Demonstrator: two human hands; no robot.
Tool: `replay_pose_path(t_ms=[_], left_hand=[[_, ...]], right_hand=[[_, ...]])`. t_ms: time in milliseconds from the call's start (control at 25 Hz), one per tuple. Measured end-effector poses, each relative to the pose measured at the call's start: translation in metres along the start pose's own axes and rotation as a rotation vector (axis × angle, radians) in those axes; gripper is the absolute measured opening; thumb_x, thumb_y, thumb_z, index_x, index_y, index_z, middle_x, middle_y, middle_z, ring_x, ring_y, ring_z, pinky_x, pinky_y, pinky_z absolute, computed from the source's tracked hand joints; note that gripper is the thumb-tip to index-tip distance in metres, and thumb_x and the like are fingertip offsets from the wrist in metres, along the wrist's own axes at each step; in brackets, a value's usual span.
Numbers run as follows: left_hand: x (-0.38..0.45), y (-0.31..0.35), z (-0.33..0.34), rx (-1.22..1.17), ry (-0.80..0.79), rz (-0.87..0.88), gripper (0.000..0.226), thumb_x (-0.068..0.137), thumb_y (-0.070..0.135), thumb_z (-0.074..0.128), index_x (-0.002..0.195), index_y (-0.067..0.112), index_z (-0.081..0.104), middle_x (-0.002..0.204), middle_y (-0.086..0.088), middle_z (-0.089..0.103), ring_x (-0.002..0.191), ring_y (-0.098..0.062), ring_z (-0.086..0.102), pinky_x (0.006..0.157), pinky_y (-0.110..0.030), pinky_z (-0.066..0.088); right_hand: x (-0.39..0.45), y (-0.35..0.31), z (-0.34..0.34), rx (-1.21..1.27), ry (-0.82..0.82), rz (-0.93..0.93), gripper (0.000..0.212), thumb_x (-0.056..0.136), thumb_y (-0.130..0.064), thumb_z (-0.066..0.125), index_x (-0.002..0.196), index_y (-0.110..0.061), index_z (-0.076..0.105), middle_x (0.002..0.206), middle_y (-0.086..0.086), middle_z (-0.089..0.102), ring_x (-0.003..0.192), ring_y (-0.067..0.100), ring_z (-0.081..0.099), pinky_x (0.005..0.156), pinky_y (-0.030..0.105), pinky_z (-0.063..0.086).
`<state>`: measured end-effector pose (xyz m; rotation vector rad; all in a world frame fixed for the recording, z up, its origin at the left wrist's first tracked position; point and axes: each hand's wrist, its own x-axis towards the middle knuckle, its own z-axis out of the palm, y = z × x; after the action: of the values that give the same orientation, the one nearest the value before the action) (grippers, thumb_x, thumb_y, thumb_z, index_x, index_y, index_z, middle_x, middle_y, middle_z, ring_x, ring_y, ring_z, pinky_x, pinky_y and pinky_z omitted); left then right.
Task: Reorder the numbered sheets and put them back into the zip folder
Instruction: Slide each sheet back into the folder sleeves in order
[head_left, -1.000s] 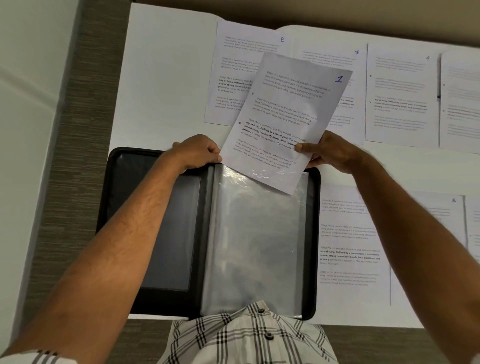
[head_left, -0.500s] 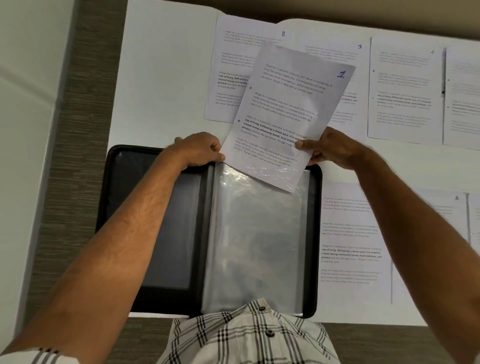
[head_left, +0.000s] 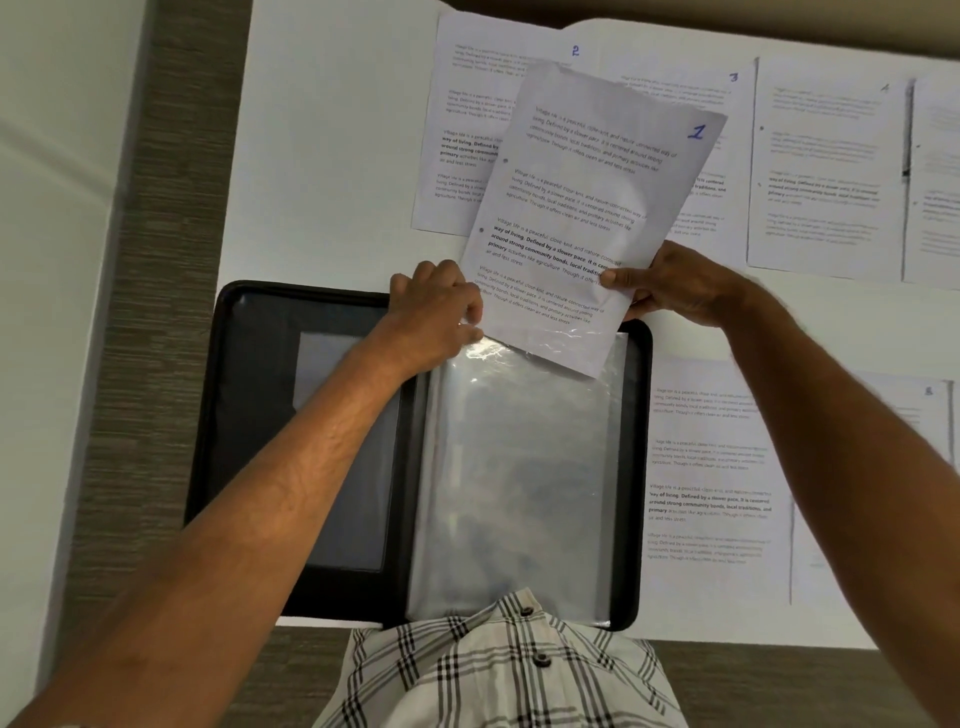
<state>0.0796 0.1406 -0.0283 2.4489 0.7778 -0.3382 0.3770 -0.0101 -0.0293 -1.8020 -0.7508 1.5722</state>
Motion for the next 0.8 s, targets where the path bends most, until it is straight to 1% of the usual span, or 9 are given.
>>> replay_pose_path(t_ms=[120,240,360,440,520,560,600,720,800], left_hand=[[0.000,0.003,-0.005,-0.025,0.001,0.012,0.008,0.095,0.036,0.066,0.096,0.030,0.062,0.111,0.009,0.053,0.112,-0.016,0.042,0.091,-0.037,0.023],[-0.003,0.003,-0.006,-0.042,0.016,0.021,0.009,0.097,0.034,0.063,0.090,0.030,0.059,0.096,0.013,0.056,0.105,-0.015,0.044,0.087,-0.039,0.023],[-0.004,0.000,-0.005,-0.021,0.028,0.003,0.006,0.097,0.037,0.062,0.093,0.033,0.060,0.096,0.014,0.058,0.105,-0.015,0.044,0.090,-0.042,0.026],[-0.003,-0.001,-0.005,0.009,0.027,-0.009,0.008,0.096,0.043,0.063,0.096,0.035,0.062,0.099,0.014,0.056,0.105,-0.013,0.043,0.092,-0.043,0.026],[-0.001,-0.002,-0.007,0.055,0.012,-0.021,0.013,0.094,0.048,0.063,0.097,0.035,0.064,0.101,0.013,0.054,0.107,-0.014,0.043,0.093,-0.043,0.026],[0.000,-0.002,-0.008,0.084,0.003,-0.028,0.015,0.094,0.049,0.063,0.097,0.035,0.064,0.103,0.011,0.054,0.107,-0.015,0.043,0.092,-0.042,0.026],[0.001,-0.003,-0.009,0.108,-0.008,-0.035,0.016,0.094,0.050,0.063,0.096,0.034,0.064,0.104,0.010,0.053,0.108,-0.015,0.043,0.091,-0.042,0.025],[0.003,-0.005,-0.014,0.134,-0.058,-0.071,0.015,0.093,0.049,0.063,0.096,0.034,0.064,0.107,0.007,0.050,0.109,-0.017,0.041,0.090,-0.042,0.026],[0.003,-0.008,-0.019,0.124,-0.098,-0.104,0.006,0.092,0.038,0.063,0.097,0.035,0.063,0.110,0.006,0.047,0.112,-0.019,0.040,0.091,-0.041,0.027]], right_hand=[[0.002,-0.001,-0.005,-0.018,-0.007,0.001,0.062,0.085,-0.028,0.076,0.143,-0.018,0.057,0.131,0.003,0.072,0.114,0.026,0.074,0.092,0.049,0.063],[0.007,-0.003,-0.011,-0.052,-0.024,-0.003,0.058,0.090,-0.029,0.075,0.144,-0.017,0.058,0.131,0.004,0.073,0.116,0.028,0.073,0.096,0.052,0.061],[0.011,-0.007,-0.014,-0.065,-0.043,0.002,0.059,0.088,-0.030,0.076,0.143,-0.018,0.059,0.130,0.004,0.074,0.116,0.029,0.073,0.093,0.048,0.063],[0.013,-0.009,-0.016,-0.072,-0.047,0.015,0.065,0.081,-0.037,0.081,0.141,-0.019,0.061,0.129,0.003,0.074,0.116,0.029,0.073,0.091,0.045,0.063],[0.015,-0.011,-0.017,-0.091,-0.060,0.026,0.082,0.069,-0.051,0.090,0.140,-0.020,0.062,0.129,0.004,0.074,0.115,0.028,0.073,0.091,0.044,0.063],[0.016,-0.010,-0.016,-0.101,-0.062,0.034,0.088,0.066,-0.054,0.092,0.141,-0.020,0.062,0.129,0.004,0.074,0.115,0.028,0.073,0.093,0.046,0.063],[0.018,-0.008,-0.015,-0.102,-0.065,0.037,0.086,0.068,-0.052,0.091,0.141,-0.019,0.061,0.129,0.005,0.074,0.115,0.028,0.073,0.096,0.050,0.061],[0.020,-0.004,-0.013,-0.088,-0.074,0.039,0.065,0.083,-0.035,0.080,0.142,-0.016,0.061,0.128,0.007,0.074,0.115,0.029,0.073,0.104,0.057,0.055],[0.020,-0.003,-0.013,-0.081,-0.075,0.046,0.062,0.085,-0.032,0.078,0.142,-0.016,0.061,0.128,0.007,0.074,0.115,0.029,0.073,0.104,0.058,0.055]])
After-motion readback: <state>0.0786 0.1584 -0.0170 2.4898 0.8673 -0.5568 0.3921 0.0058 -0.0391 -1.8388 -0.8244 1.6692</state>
